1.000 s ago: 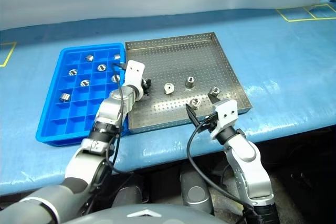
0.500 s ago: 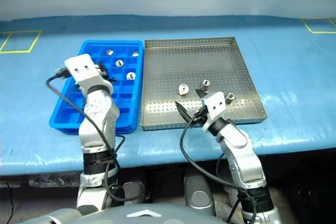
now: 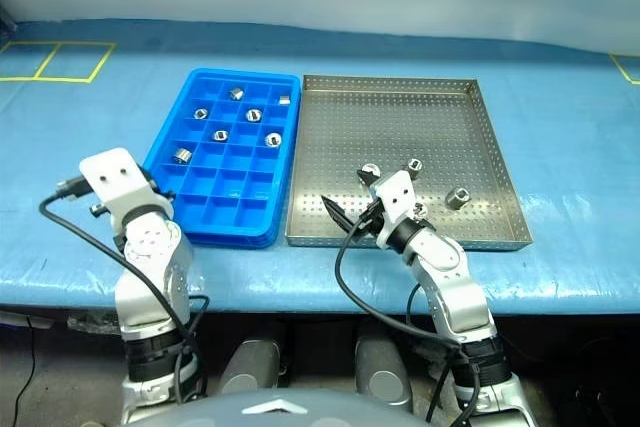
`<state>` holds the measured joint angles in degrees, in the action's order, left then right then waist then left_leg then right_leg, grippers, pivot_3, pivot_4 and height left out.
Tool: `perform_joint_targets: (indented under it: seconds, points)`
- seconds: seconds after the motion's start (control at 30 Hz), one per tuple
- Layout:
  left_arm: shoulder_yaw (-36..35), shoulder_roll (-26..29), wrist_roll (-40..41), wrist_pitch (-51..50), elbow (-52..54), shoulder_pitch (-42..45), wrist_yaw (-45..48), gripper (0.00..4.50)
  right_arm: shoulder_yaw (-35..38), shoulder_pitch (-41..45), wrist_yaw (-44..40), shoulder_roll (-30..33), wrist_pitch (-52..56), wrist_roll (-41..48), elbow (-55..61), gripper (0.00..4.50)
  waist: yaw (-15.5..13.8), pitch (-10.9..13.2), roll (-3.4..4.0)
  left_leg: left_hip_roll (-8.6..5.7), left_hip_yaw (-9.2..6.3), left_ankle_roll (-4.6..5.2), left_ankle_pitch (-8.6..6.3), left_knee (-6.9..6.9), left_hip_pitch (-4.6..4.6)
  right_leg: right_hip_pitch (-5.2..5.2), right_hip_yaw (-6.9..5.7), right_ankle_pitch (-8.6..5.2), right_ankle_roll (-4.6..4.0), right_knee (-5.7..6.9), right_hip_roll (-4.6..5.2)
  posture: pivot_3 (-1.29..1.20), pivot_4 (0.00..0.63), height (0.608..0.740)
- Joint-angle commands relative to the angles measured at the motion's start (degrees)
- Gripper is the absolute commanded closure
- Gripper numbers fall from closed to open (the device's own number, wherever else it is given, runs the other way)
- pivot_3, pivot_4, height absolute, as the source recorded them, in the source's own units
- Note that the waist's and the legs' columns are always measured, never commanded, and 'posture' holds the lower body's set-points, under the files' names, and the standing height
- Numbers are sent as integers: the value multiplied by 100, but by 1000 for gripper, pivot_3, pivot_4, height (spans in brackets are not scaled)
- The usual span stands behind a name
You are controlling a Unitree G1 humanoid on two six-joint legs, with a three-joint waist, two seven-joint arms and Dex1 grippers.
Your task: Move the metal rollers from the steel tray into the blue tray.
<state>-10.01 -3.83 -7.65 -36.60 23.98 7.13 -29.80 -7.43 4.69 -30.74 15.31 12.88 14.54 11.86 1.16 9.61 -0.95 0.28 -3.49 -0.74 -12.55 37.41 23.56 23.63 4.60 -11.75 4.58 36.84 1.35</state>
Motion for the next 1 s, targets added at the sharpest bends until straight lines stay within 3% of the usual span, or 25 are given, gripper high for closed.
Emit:
perform_joint_targets:
  seconds: [0.03, 0.27, 0.53, 0.8, 1.0]
  points:
    - [351, -624, 98, -159, 296, -120, 25, 2760, 23, 32, -18, -21, -141, 1, 134, 0, -19, 0, 0, 0, -2, -1, 1, 0, -1, -1, -2, -1, -2, 0, 0, 48, 150, 740]
    - [451, -508, 272, -381, 286, -178, 15, 2760, 30, -37, 6, -53, -157, -13, 170, 0, -27, -1, -1, 0, -2, -2, 1, 5, -2, -5, -4, -16, -28, 0, 1, 42, 150, 740]
    - [454, -317, 472, -119, 316, -119, 188, 115, 87, -43, 71, -83, -132, 14, 214, 0, -20, -2, 0, 0, -1, -2, 1, 5, -3, -6, -4, -17, -29, 1, 2, 26, 150, 740]
    - [952, 592, 1217, 1262, 242, 287, 2408, 115, 459, -16, 510, -372, -93, 200, 311, 0, 4, -2, 0, 0, 2, -2, 1, 4, 1, -3, -3, -19, -35, -1, 2, 0, 150, 740]
    - [1344, 869, 1685, 1443, -540, 1027, 3673, 115, 643, -173, 491, -228, 107, 350, 598, 0, 44, -4, 5, -2, 6, -1, 1, 4, -1, -5, 0, -20, -36, -2, 3, -43, 150, 740]
